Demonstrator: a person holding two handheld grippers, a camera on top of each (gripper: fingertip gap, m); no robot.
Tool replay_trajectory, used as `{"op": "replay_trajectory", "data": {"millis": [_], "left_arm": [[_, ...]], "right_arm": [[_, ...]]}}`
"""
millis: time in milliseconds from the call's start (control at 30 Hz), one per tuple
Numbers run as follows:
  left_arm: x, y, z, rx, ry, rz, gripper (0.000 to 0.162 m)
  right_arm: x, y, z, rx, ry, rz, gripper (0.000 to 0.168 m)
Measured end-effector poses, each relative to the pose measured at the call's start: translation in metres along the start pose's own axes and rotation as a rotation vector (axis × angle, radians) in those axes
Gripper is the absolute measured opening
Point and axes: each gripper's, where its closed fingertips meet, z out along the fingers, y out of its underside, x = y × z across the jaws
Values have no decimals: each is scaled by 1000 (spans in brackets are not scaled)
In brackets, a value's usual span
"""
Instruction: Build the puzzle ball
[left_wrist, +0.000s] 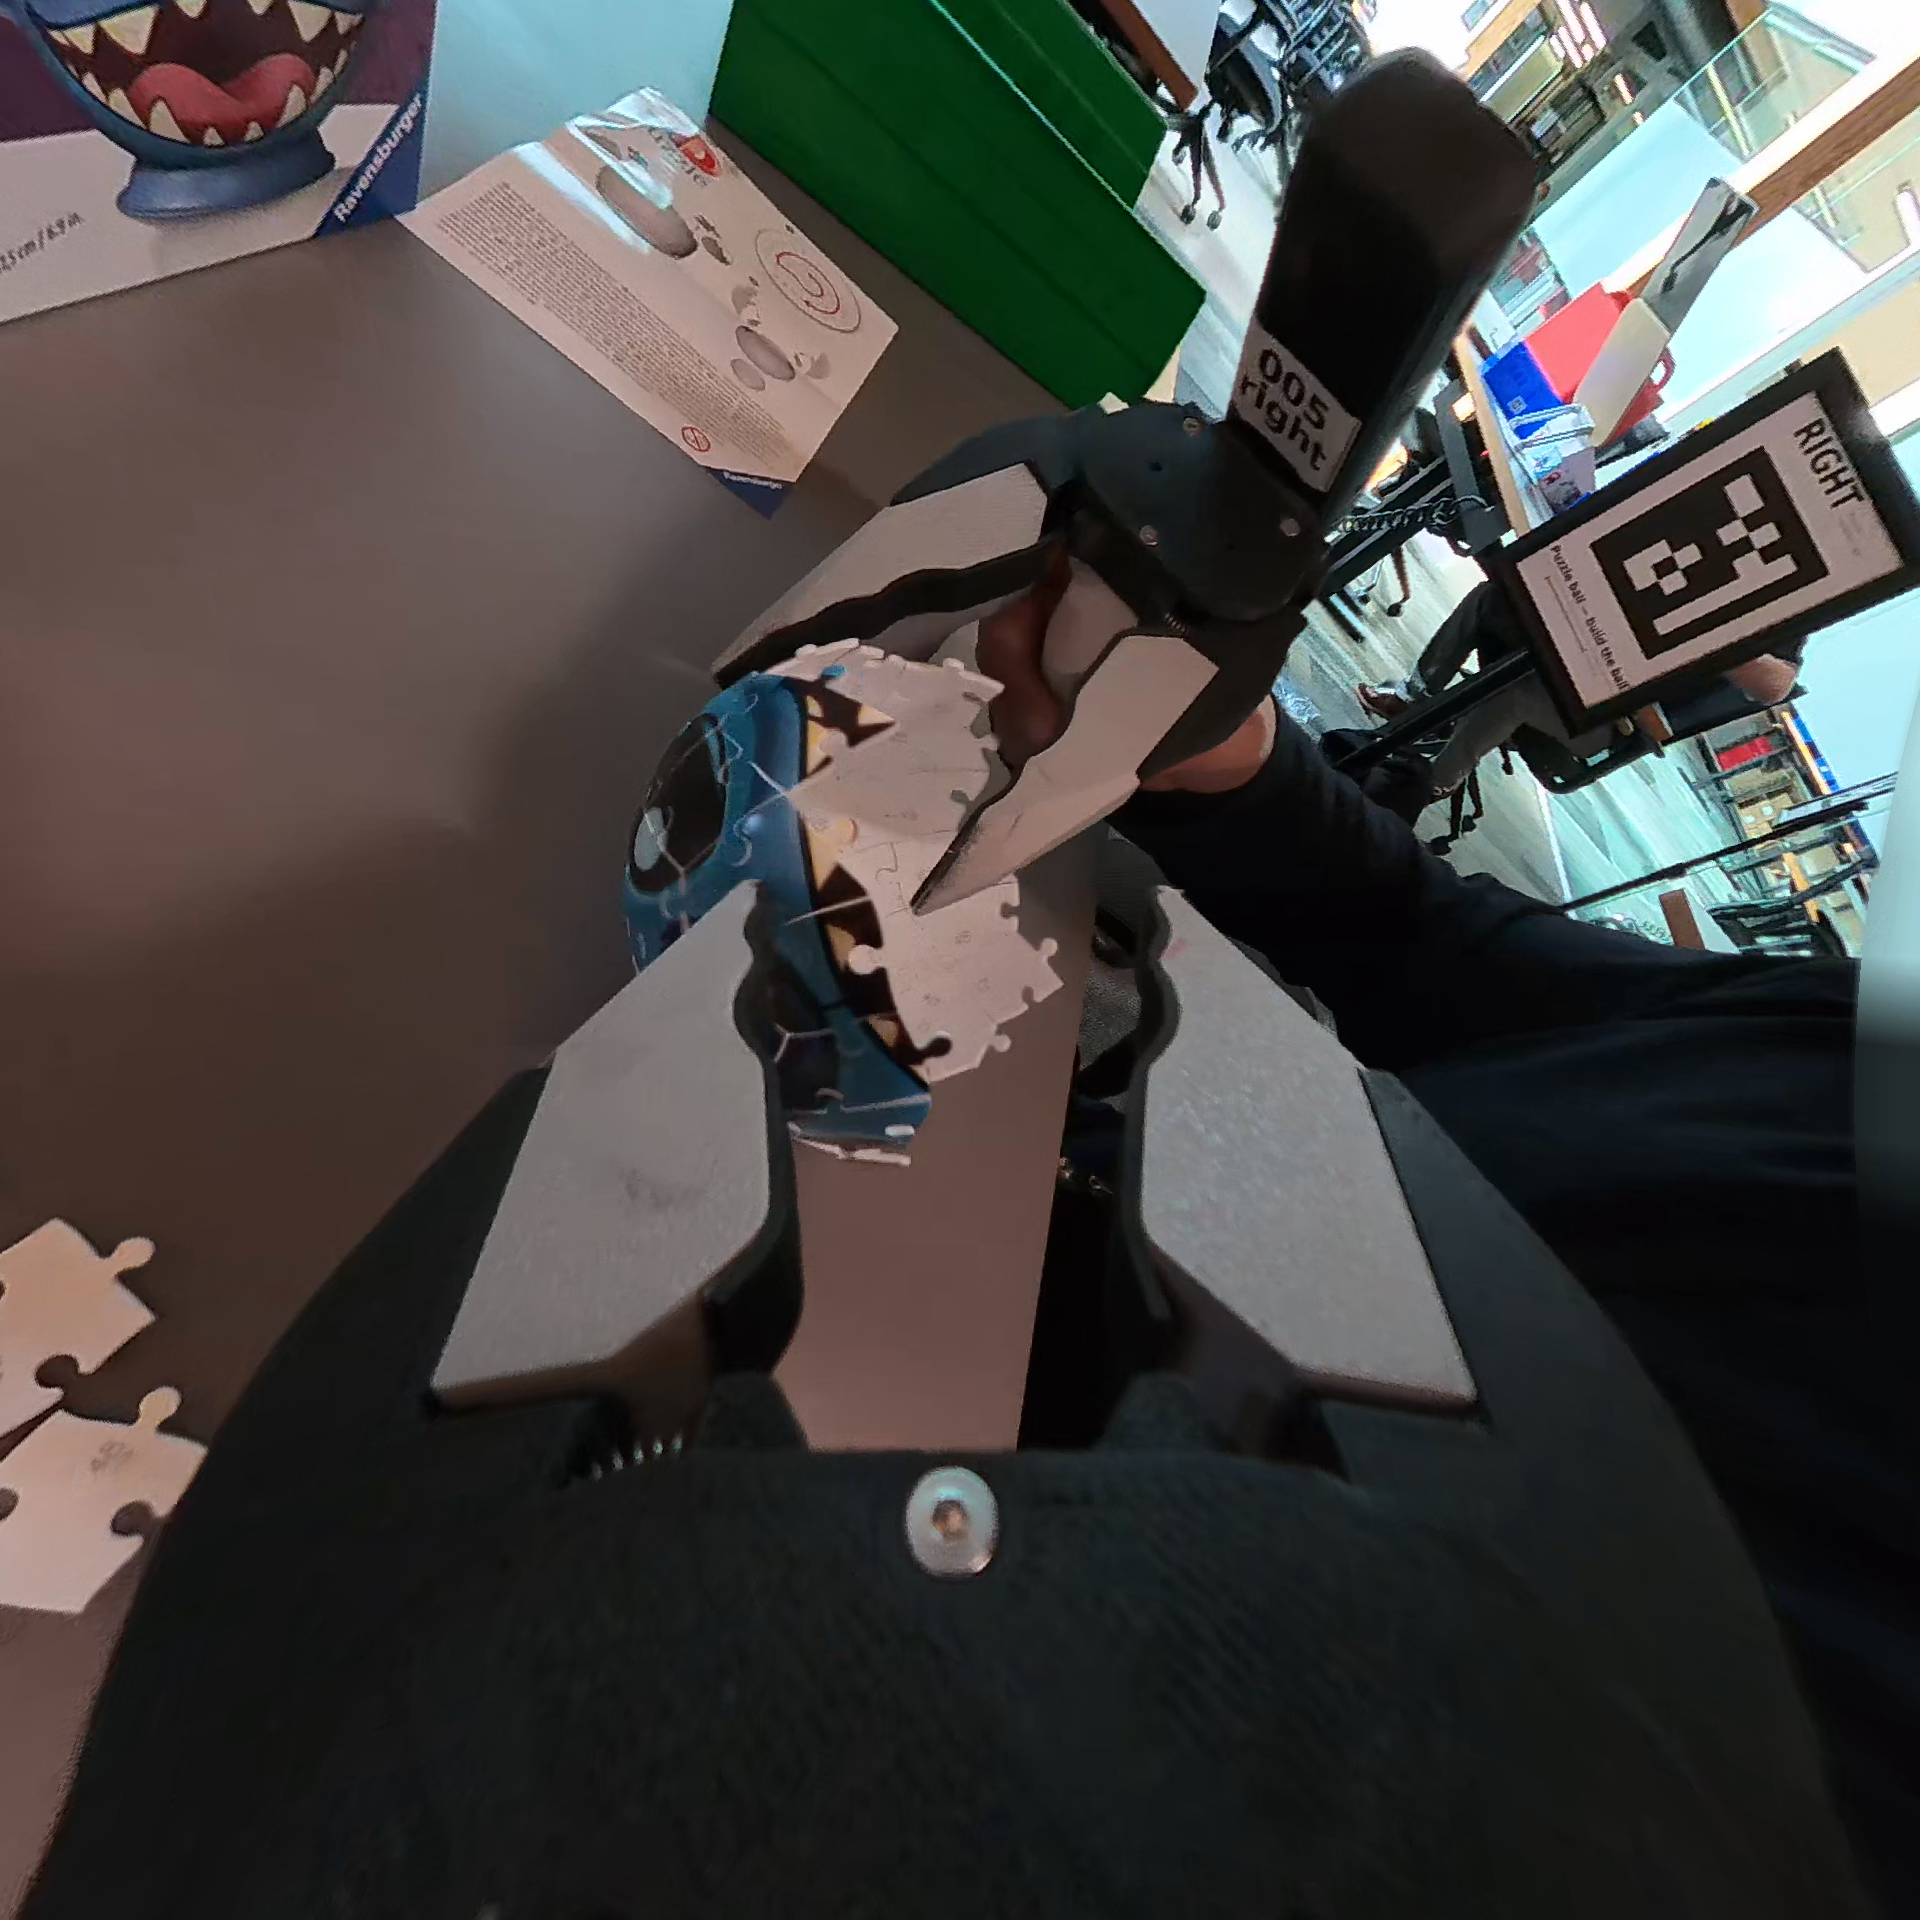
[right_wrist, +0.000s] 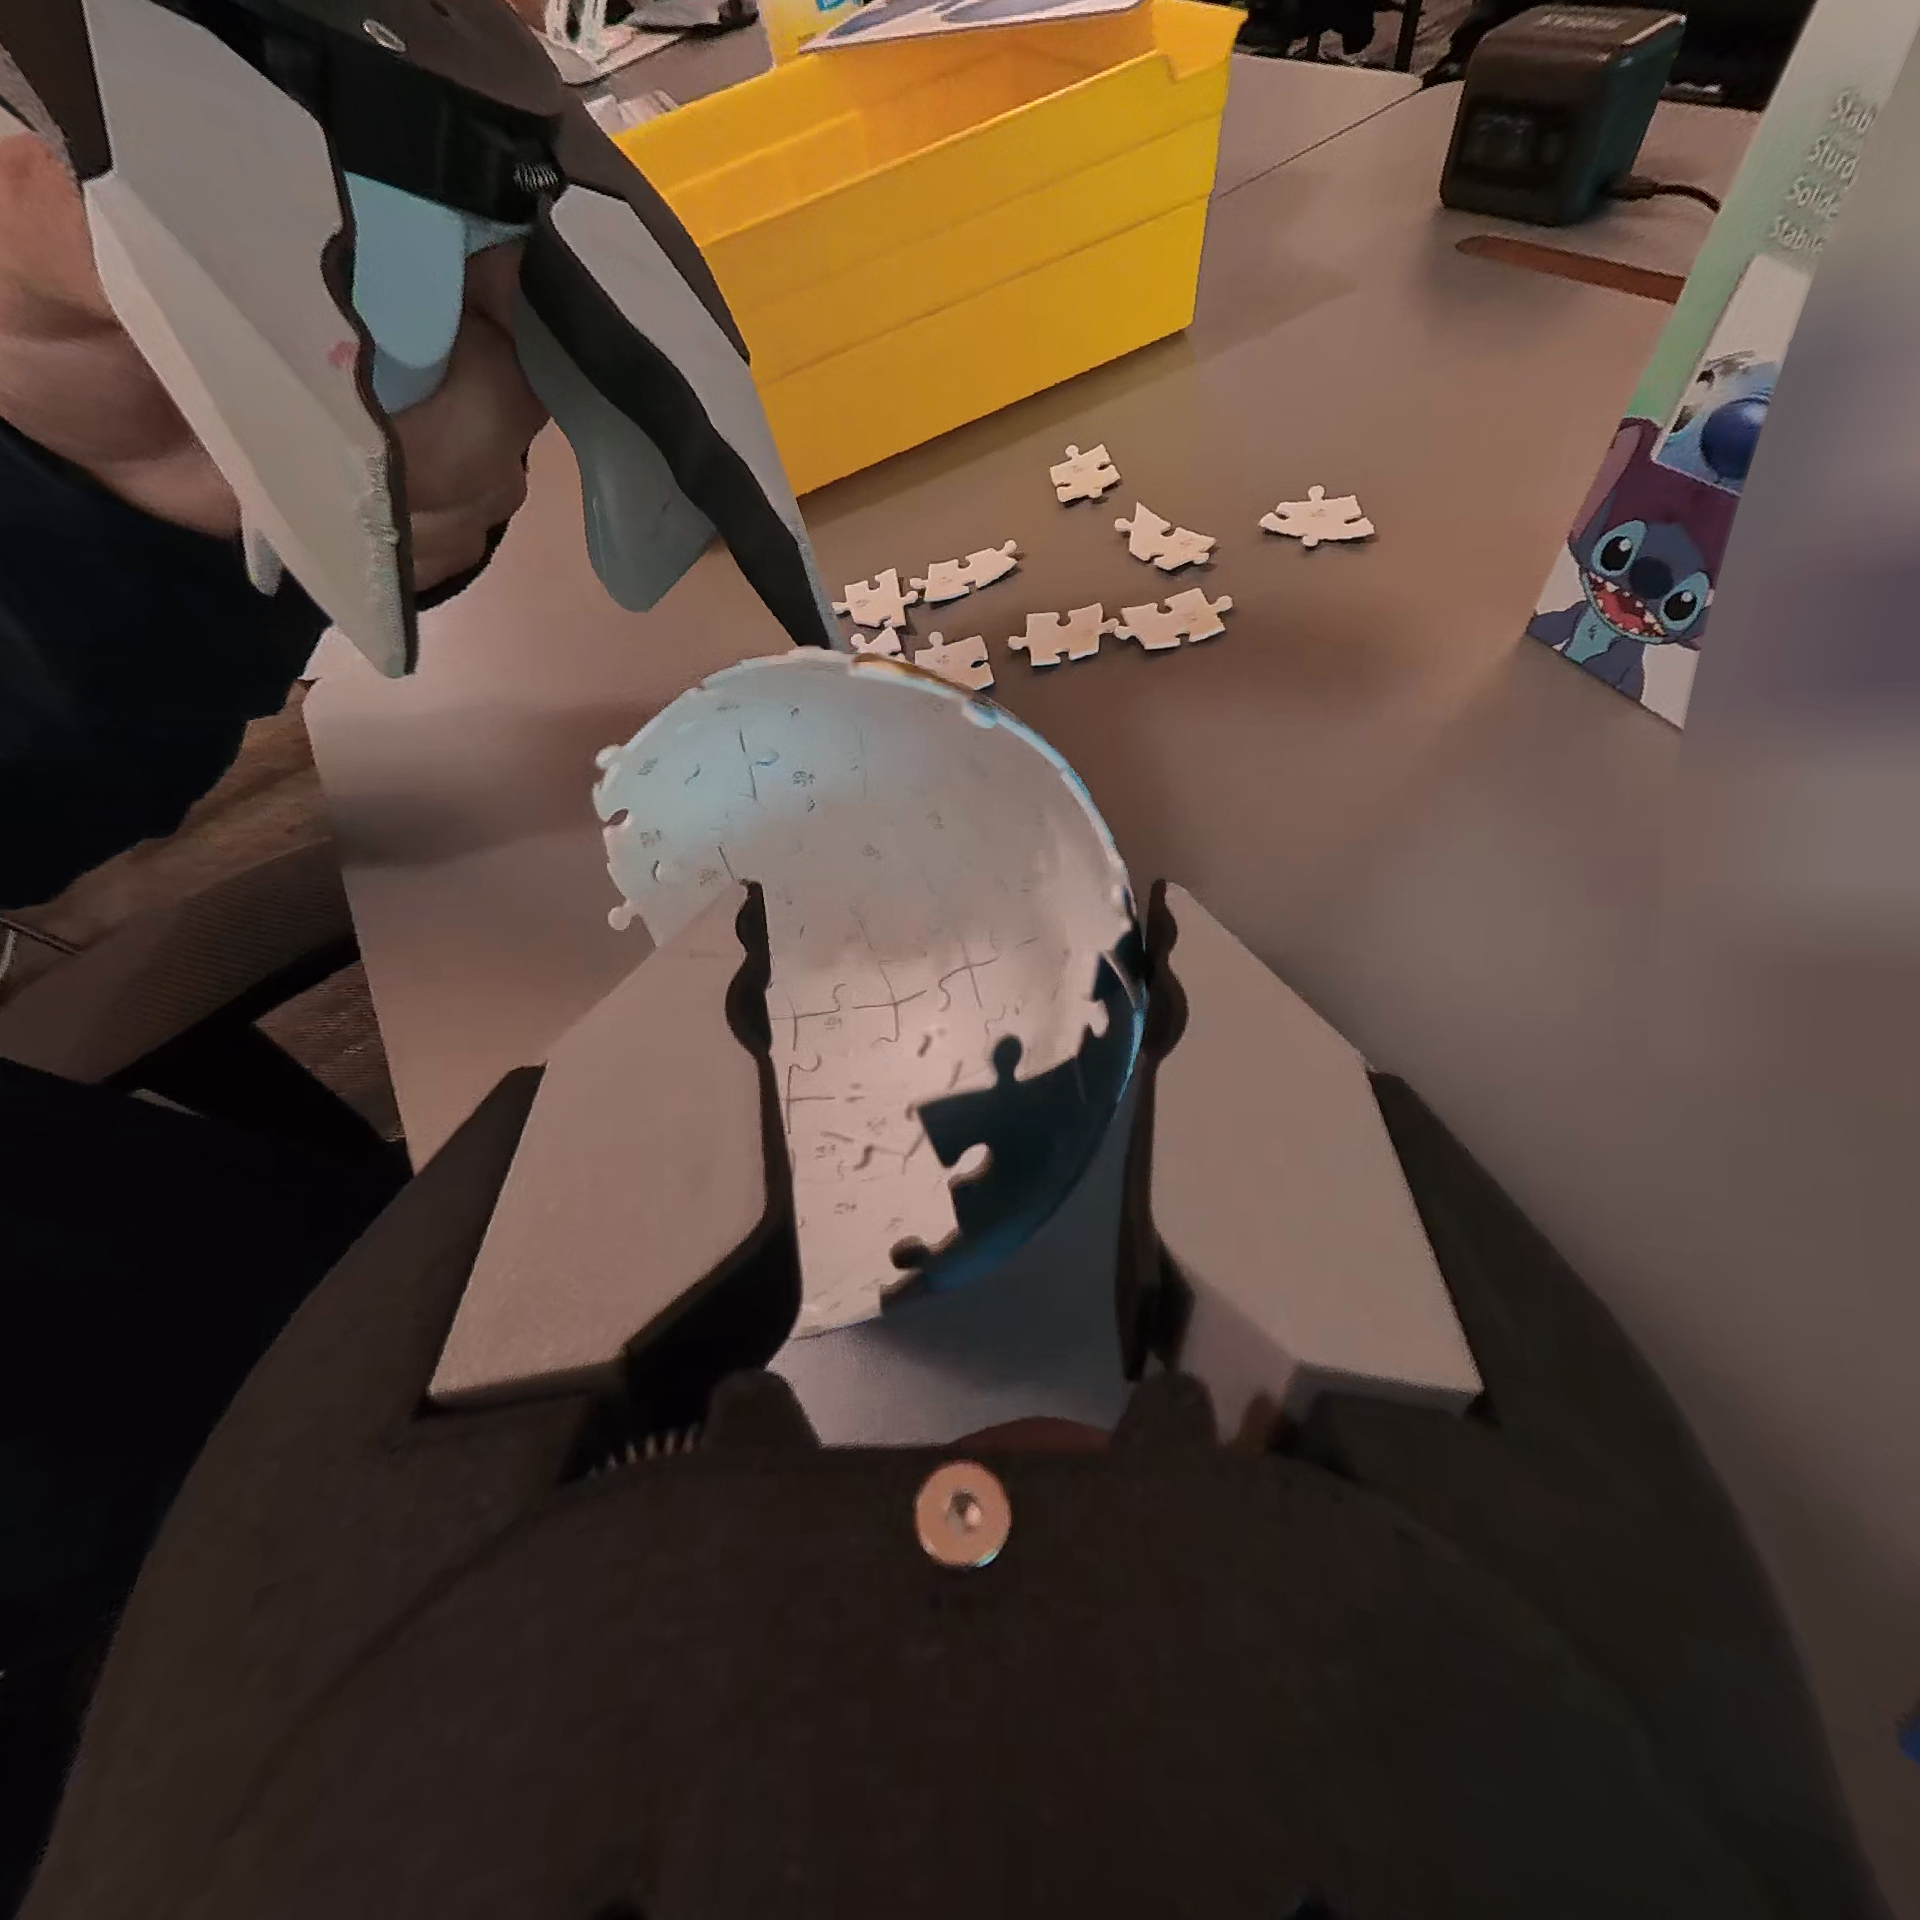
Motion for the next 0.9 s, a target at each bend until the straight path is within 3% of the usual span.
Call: {"op": "replay_trajectory", "data": {"millis": [267,400,500,633,900], "left_arm": [[-2,-2,-16,51,16,-22,67],[-3,2,-20,50,7,-11,68],[-3,6,-21,51,9,0,68],[-3,13,-25,64,25,7,68],[-11,30,-42,112,39,16,68]], "right_arm": [[1,-7,-20,16,30,-10,71],[-21,-14,-39,-21,7,-31,78],[-61,-10,-42,-136,-94,-40,85],[-92,14,-29,-353,-99,-106,95],[-89,63,9,-671,48,-182,97]]}}
